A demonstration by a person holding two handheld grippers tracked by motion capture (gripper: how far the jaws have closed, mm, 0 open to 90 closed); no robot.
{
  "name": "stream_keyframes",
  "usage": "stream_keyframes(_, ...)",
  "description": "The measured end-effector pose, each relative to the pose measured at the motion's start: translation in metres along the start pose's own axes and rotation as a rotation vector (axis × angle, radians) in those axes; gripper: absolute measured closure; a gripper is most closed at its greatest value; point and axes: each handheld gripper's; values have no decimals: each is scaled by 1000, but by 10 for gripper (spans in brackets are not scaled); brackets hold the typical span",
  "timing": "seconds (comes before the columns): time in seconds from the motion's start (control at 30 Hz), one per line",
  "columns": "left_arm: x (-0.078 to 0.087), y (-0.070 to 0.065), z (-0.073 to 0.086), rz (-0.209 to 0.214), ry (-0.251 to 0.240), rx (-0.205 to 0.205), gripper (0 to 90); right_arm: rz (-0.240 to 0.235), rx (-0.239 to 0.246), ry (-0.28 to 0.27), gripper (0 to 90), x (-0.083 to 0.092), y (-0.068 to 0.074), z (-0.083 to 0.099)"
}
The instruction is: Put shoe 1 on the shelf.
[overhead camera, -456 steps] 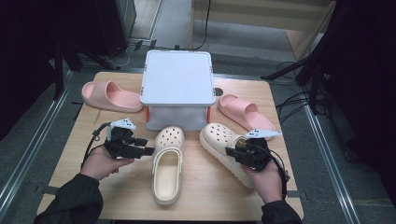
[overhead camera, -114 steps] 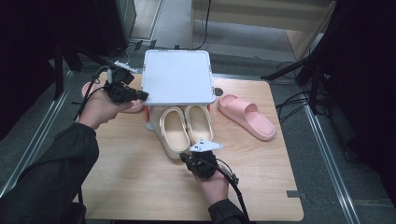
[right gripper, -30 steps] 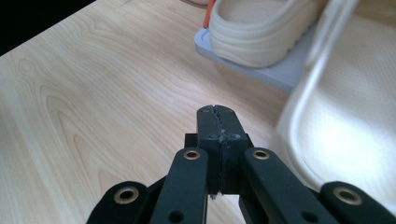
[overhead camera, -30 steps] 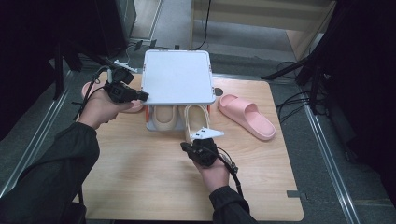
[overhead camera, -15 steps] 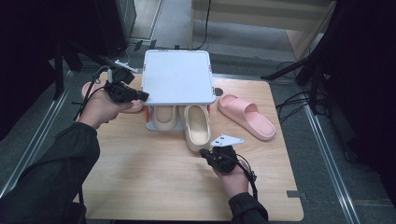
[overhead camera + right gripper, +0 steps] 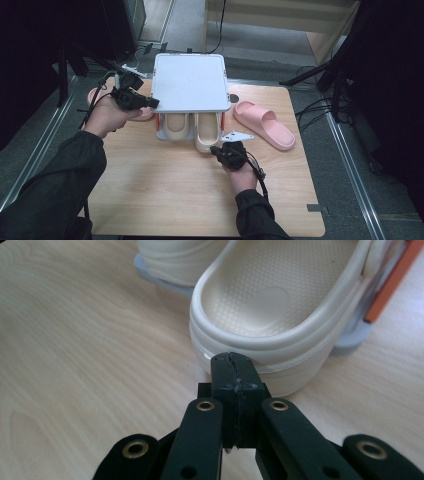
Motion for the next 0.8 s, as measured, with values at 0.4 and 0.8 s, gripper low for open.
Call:
stream_keyframes(0.4, 0, 0, -1, 2, 8, -13, 895, 19, -36, -32, 900, -27, -7, -22)
stream_keyframes(0.8, 0, 1, 1, 11, -12, 8, 894, 13, -74, -35, 888, -31, -12, -26)
Point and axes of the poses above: each handheld gripper's, and its own axes: x roughly backward along the jaws, z roughly out of its underside, y roughly to its left, and after that the axes turned 5 degrees about -x, right-handed
